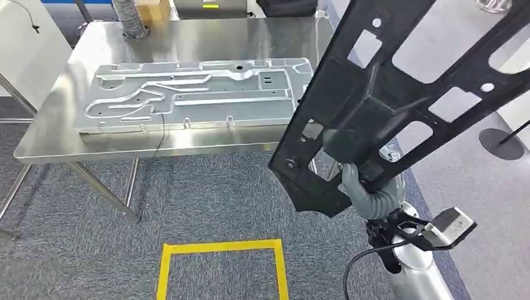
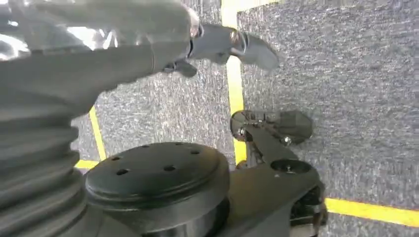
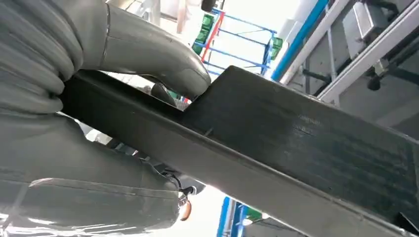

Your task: Take the parts from the cabinet and place them on the table.

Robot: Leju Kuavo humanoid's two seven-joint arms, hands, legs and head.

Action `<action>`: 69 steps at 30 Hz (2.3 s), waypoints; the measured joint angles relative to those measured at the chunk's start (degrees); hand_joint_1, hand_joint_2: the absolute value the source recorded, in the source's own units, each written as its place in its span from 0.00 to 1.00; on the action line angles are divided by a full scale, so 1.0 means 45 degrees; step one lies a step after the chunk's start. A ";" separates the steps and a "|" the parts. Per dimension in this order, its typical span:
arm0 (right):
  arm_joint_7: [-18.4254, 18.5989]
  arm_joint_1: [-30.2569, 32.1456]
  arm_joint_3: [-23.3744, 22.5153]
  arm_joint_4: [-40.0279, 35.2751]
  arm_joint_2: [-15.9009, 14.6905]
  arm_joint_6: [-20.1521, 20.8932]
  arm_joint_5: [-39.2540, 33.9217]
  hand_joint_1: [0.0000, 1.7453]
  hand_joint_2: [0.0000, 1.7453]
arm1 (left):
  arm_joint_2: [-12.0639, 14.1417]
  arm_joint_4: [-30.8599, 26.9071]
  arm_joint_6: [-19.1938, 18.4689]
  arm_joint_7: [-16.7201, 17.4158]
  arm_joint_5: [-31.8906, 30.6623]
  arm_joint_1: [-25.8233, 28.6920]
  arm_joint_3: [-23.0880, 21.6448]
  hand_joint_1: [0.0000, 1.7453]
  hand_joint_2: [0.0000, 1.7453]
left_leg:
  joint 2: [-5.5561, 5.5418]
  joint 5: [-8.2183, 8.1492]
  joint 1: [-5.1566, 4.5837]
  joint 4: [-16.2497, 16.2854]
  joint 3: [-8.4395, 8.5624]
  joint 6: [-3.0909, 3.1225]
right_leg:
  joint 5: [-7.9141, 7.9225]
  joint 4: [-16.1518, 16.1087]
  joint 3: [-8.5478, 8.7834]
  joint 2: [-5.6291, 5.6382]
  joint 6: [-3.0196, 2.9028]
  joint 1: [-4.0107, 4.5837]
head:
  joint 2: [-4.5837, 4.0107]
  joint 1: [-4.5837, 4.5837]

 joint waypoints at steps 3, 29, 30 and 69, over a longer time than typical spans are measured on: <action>0.0000 0.0040 -0.0078 0.0000 -0.0010 0.0000 0.0000 1.00 1.00 | 0.0000 0.0000 0.0000 0.0000 -0.0010 0.0029 0.0000 0.00 1.00 | 0.0000 -0.0037 -0.0049 0.0013 0.0004 0.0052 | -0.0825 0.2473 -0.1247 -0.0003 0.0076 -0.0011 | 0.0000 0.0000; -0.0146 0.0468 -0.0753 -0.0224 -0.0360 -0.0005 0.0262 1.00 1.00 | 0.0000 0.0000 -0.0039 0.0029 -0.0049 0.0004 -0.0005 0.00 1.00 | -0.0019 -0.0008 -0.0040 -0.0121 0.0156 -0.0045 | 0.0598 -0.1292 0.0795 0.0000 0.0020 -0.0007 | 0.0000 0.0000; -0.0146 0.0462 -0.0787 -0.0296 -0.0374 -0.0010 0.0267 1.00 1.00 | 0.0005 0.0000 -0.0039 0.0029 -0.0049 -0.0022 -0.0005 0.00 1.00 | -0.0007 -0.0008 -0.0037 -0.0125 0.0146 0.0016 | 0.0123 -0.0576 0.0469 -0.0004 0.0052 -0.0011 | 0.0000 0.0000; 0.0277 0.0345 -0.0841 -0.0389 -0.0423 0.0223 0.0185 1.00 1.00 | 0.0015 0.0000 0.0034 0.0097 0.0000 0.0116 -0.0010 0.00 1.00 | -0.0072 -0.1805 -0.0143 -0.0282 0.2196 0.0048 | 0.2510 -0.1136 -0.0916 -0.0077 -0.0028 0.0009 | -0.0005 0.0000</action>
